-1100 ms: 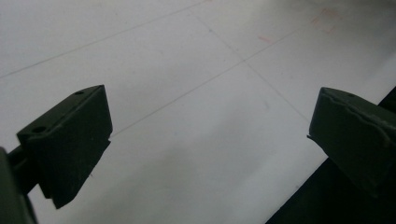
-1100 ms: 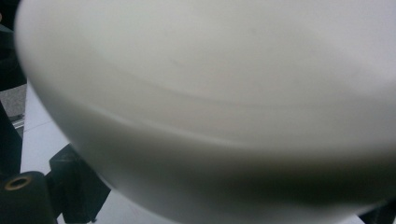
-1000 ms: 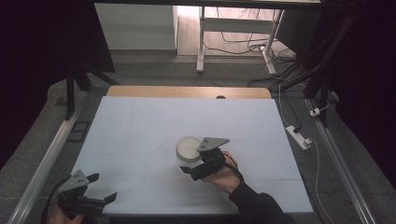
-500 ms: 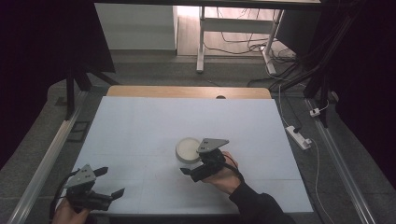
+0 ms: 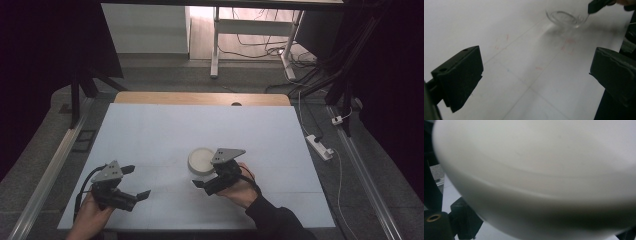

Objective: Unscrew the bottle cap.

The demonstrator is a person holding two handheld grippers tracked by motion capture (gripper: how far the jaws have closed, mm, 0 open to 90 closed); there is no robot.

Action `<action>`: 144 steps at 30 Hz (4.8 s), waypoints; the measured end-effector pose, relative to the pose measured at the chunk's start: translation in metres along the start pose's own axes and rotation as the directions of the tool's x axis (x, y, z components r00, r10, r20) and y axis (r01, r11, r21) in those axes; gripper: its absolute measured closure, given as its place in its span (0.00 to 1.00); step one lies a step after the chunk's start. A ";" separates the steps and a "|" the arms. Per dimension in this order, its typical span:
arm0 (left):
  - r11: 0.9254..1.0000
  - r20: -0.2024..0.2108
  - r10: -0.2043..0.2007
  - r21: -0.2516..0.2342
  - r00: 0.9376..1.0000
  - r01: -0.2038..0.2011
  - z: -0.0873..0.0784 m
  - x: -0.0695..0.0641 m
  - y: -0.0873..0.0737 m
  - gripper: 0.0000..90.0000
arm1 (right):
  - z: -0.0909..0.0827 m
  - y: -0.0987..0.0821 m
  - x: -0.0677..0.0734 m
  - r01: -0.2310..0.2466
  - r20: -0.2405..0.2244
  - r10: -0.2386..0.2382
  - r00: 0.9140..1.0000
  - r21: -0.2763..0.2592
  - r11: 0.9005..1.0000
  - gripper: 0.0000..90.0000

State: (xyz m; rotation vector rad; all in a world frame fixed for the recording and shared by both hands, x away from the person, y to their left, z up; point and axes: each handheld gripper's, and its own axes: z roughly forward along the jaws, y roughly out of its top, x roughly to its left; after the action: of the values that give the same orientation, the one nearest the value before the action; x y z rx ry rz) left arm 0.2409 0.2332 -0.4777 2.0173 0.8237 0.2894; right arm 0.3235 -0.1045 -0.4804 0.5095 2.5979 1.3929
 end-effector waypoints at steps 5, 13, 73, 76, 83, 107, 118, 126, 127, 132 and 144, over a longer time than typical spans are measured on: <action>0.999 0.032 0.042 -0.009 0.999 -0.042 0.011 0.004 0.014 0.00 | 0.000 0.000 0.000 0.001 -0.001 -0.001 1.000 -0.001 1.000 0.08; 0.994 0.069 0.107 -0.018 0.992 -0.106 0.023 0.003 0.037 0.00 | 0.000 0.000 0.001 0.006 -0.008 -0.006 1.000 -0.003 1.000 0.08; 0.965 0.328 0.253 -0.020 0.910 -0.261 0.109 -0.028 0.113 0.09 | 0.007 -0.001 0.004 0.039 -0.045 -0.038 0.998 0.017 0.999 0.08; 0.971 0.284 0.233 -0.012 0.930 -0.240 0.109 -0.034 0.113 0.09 | 0.007 -0.001 0.004 0.039 -0.035 -0.039 0.999 0.016 0.999 0.08; 0.985 0.156 0.169 0.006 0.973 -0.172 0.108 -0.049 0.115 0.09 | 0.006 0.000 0.004 0.021 -0.009 -0.021 1.000 0.006 1.000 0.08; 0.950 0.410 0.305 -0.066 0.860 -0.306 0.086 -0.007 0.112 0.00 | 0.005 -0.001 0.004 0.046 -0.090 -0.046 0.995 0.004 0.999 0.08; 0.925 0.502 0.350 -0.054 0.791 -0.375 0.103 -0.012 0.109 0.05 | 0.008 0.000 0.010 0.085 -0.160 -0.081 0.984 0.014 0.996 0.08; 0.923 0.493 0.362 -0.072 0.791 -0.378 0.101 -0.013 0.108 0.09 | 0.008 0.000 0.011 0.089 -0.159 -0.086 0.984 0.017 0.996 0.08; 0.925 0.471 0.361 -0.068 0.805 -0.374 0.101 -0.014 0.108 0.09 | 0.008 0.000 0.010 0.087 -0.151 -0.084 0.985 0.017 0.996 0.08; 0.940 0.413 0.327 -0.048 0.850 -0.338 0.102 -0.019 0.110 0.09 | 0.007 0.000 0.007 0.066 -0.109 -0.064 0.992 0.015 0.998 0.08; 0.970 0.218 0.241 -0.012 0.946 -0.244 0.103 -0.039 0.114 0.08 | 0.003 0.001 0.003 0.014 0.000 -0.014 1.000 -0.001 1.000 0.08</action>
State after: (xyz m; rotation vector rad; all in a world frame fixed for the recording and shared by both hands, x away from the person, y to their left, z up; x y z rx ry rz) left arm 0.3126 0.0974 -0.4375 2.1216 0.4421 0.1951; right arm 0.3218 -0.1006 -0.4814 0.4897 2.5949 1.3901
